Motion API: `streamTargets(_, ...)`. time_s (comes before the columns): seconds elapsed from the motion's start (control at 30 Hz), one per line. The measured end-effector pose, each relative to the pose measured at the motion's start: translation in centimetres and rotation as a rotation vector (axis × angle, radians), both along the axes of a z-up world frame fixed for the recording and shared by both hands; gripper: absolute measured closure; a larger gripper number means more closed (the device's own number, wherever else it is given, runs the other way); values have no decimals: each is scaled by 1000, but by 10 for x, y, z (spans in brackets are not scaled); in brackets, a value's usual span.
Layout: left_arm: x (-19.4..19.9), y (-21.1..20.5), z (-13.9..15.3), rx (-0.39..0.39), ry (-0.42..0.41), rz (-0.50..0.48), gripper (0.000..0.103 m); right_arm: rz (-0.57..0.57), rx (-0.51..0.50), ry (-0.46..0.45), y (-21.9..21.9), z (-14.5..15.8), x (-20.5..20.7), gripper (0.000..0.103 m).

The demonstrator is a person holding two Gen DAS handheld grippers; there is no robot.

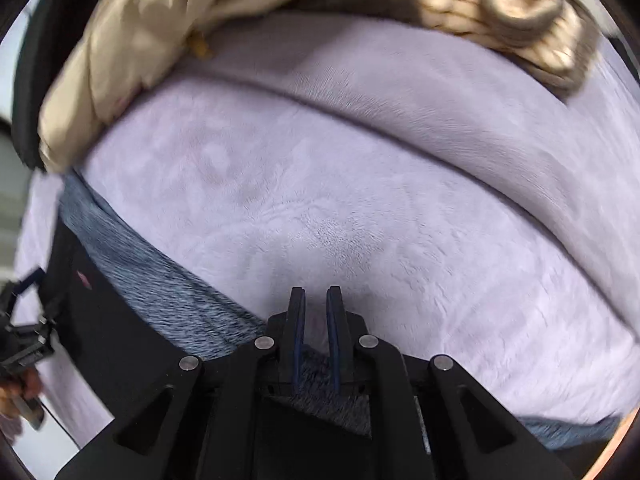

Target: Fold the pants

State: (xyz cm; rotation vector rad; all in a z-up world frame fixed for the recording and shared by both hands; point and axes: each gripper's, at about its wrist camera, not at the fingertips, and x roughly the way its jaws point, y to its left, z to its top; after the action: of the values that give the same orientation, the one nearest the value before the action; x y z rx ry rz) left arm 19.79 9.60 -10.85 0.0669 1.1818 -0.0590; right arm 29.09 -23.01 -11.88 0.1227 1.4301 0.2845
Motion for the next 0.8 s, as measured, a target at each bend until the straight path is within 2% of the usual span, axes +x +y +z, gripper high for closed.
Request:
streamTargets(0.1, 13, -23, 19, -46, -46, -69, 5, -6, 125, -19, -3, 20, -23, 91)
streamTargets(0.17, 32, -46, 14, -52, -35, -104, 5, 30, 181, 34, 12, 13, -36, 91)
streamTargets(0.2, 41, -54, 8, -34, -26, -107, 5, 40, 174, 59, 17, 7, -39, 91)
streamTargets(0.27, 58, -67, -5, 25, -19, -81, 5, 44, 100, 87, 26, -13, -44, 91)
streamTargets(0.33, 77, -60, -21, 69, -3, -2, 5, -16, 69, 64, 22, -28, -40, 91)
streamTargets(0.43, 83, -40, -12, 45, 13, 69, 5, -227, 60, 33, -15, -27, -37, 90)
streamTargets(0.5, 70, -33, 1, 68, -8, 34, 5, -306, 231, 41, -39, -17, -53, 87)
streamTargets(0.57, 51, -33, 7, 92, -20, -28, 5, -306, 361, 87, -49, -7, -85, 66)
streamTargets(0.6, 38, -33, 5, 118, -19, -65, 5, -298, 391, 94, -51, -2, -103, 55)
streamTargets(0.7, 16, -30, -21, 181, 34, -105, 4, -291, 513, 153, -47, 2, -167, 53)
streamTargets(0.8, 12, -13, -31, 92, 32, -53, 0, -374, 580, 244, -39, -18, -224, 53)
